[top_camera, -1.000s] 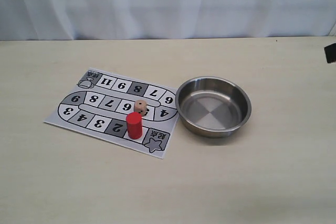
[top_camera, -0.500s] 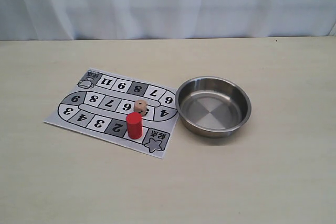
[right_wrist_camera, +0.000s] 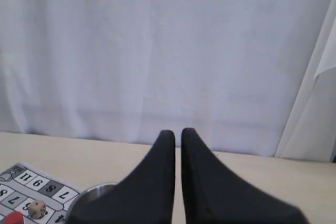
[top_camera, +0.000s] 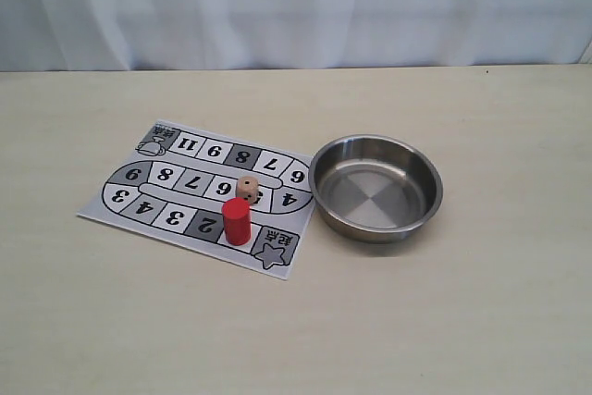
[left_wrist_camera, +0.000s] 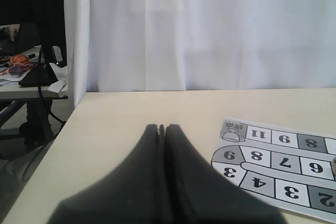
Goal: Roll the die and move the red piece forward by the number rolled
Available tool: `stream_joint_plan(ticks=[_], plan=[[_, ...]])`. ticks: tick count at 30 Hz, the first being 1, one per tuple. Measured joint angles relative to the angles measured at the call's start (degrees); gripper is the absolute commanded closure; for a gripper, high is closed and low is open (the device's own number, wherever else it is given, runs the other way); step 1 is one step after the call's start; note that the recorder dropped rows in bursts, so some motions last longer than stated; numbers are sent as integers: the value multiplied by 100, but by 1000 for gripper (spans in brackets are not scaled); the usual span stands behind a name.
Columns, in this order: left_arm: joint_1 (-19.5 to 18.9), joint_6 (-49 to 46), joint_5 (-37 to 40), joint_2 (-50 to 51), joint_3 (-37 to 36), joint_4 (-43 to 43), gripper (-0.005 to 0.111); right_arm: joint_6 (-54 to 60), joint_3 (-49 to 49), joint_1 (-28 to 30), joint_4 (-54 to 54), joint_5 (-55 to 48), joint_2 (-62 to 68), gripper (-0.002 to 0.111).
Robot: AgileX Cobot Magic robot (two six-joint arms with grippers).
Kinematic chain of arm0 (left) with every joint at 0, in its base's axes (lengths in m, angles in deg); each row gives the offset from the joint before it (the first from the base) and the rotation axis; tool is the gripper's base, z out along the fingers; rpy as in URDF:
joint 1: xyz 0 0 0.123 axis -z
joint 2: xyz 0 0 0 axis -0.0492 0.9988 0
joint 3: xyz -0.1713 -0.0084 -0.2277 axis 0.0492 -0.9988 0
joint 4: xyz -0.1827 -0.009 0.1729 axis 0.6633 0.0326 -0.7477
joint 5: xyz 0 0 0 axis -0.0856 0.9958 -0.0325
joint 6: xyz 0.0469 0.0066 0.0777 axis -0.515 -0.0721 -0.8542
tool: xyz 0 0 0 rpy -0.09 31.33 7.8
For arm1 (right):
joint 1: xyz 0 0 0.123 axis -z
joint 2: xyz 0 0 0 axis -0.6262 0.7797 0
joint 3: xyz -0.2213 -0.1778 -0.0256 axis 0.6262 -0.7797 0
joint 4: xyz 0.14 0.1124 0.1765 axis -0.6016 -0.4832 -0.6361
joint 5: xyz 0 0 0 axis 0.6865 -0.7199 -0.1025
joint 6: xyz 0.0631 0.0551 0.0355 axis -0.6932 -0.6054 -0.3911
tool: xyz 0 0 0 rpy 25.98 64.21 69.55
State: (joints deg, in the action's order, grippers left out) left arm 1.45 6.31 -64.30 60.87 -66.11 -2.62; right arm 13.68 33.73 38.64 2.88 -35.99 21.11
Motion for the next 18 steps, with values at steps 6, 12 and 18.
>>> stream_joint_plan(ticks=[6, 12, 18], plan=[[0, 0, 0, 0, 0, 0, 107, 0, 10, 0, 0, 0, -746, 104], [0, 0, 0, 0, 0, 0, 107, -25, 21, 0, -31, -266, -809, 104], [0, 0, 0, 0, 0, 0, 107, -25, 29, 0, -53, -661, -809, 104]])
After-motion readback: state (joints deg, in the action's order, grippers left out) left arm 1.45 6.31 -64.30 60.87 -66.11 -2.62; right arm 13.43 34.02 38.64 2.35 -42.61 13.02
